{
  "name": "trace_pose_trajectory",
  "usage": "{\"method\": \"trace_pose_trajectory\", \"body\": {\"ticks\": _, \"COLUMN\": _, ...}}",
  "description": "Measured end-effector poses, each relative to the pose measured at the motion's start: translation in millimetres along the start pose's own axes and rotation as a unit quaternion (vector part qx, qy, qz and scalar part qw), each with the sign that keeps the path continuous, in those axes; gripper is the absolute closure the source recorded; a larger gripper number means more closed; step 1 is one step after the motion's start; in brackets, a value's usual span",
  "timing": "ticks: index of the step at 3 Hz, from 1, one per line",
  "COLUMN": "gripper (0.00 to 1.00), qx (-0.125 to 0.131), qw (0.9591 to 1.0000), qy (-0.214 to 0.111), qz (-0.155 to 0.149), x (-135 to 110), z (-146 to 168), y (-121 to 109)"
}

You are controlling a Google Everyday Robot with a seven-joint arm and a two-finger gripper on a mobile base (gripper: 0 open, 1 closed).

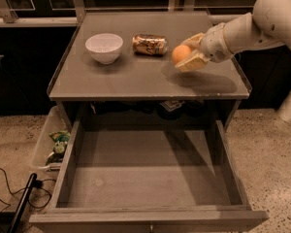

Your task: Pick orange from top drawer and place on counter

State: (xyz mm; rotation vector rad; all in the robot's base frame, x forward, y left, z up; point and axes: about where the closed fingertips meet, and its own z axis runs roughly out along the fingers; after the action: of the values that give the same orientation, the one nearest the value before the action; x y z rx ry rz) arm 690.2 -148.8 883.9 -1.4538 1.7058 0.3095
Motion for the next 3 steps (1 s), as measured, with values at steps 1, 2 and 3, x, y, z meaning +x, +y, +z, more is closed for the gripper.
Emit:
{"method": "trace_pose_trajectory", "body": {"ticks": 1, "gripper": 1.0, "qx": -0.025, "qw": 0.9985, "qy": 0.04, "qz": 0.029, "x": 25.5, "z": 19.3, "y": 8.9}}
{"method": "trace_pose_trajectory", "body": {"ticks": 2, "gripper": 0.81, "qx": -0.026, "qw": 0.9983, "qy": 0.042, "qz": 0.032, "x": 26.5, "z": 19.7, "y": 9.0}}
{"method": "trace_pose_trajectory", "body": {"ticks": 3, "gripper": 0.58, "qx": -0.026, "qw": 0.9983, "qy": 0.042, "qz": 0.032, "x": 26.5, "z": 19.7, "y": 9.1}}
